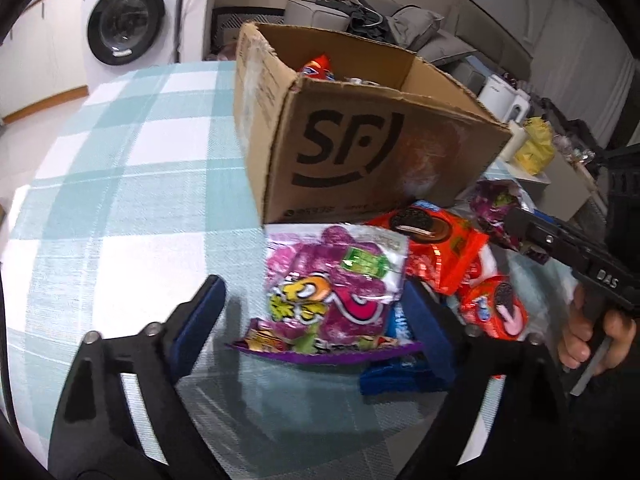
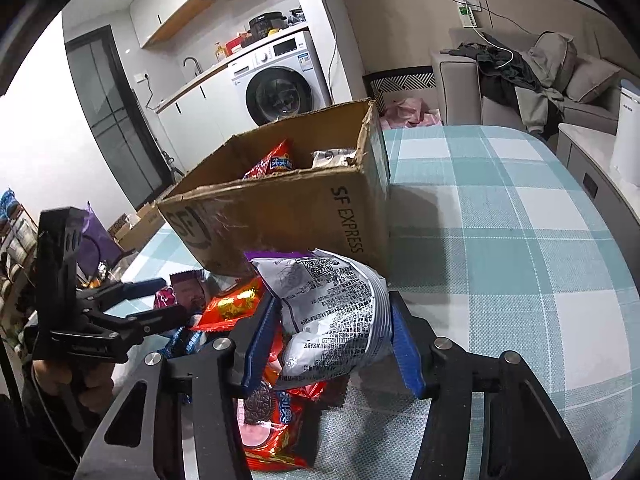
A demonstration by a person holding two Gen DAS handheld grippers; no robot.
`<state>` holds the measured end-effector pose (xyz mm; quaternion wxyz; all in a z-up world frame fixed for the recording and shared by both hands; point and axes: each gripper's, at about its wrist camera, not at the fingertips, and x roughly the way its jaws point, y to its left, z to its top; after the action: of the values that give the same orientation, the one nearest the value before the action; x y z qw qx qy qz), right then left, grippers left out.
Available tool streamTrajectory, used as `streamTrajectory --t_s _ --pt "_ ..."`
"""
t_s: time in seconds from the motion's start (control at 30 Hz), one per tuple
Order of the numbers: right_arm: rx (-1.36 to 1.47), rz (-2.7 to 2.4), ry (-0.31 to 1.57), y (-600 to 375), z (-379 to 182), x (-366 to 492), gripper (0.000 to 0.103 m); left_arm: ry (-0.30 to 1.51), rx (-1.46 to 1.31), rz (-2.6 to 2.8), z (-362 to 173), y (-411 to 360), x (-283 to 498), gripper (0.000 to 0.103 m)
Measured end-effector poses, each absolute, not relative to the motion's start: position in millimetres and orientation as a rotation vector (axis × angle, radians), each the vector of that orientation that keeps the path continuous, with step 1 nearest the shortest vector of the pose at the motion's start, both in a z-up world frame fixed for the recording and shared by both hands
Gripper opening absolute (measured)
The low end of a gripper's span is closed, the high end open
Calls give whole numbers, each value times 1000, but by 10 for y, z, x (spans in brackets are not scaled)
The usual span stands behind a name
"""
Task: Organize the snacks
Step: 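Close the right gripper on the white chip bag while the left gripper grasps the purple gummy bag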
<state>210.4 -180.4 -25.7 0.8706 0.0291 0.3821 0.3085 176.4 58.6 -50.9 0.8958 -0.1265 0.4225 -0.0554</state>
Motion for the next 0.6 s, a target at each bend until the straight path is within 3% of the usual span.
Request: streamTrajectory --t_s 0.07,0.2,0.6 --pt "66 646 795 -1818 -251 2101 55 877 -287 -151 -517 586 1764 68" --pt "75 648 788 -1833 -240 2095 55 864 -265 -153 -492 559 1747 60" --pt "88 663 778 -1840 -223 2072 53 836 -264 -163 -396 555 1668 56"
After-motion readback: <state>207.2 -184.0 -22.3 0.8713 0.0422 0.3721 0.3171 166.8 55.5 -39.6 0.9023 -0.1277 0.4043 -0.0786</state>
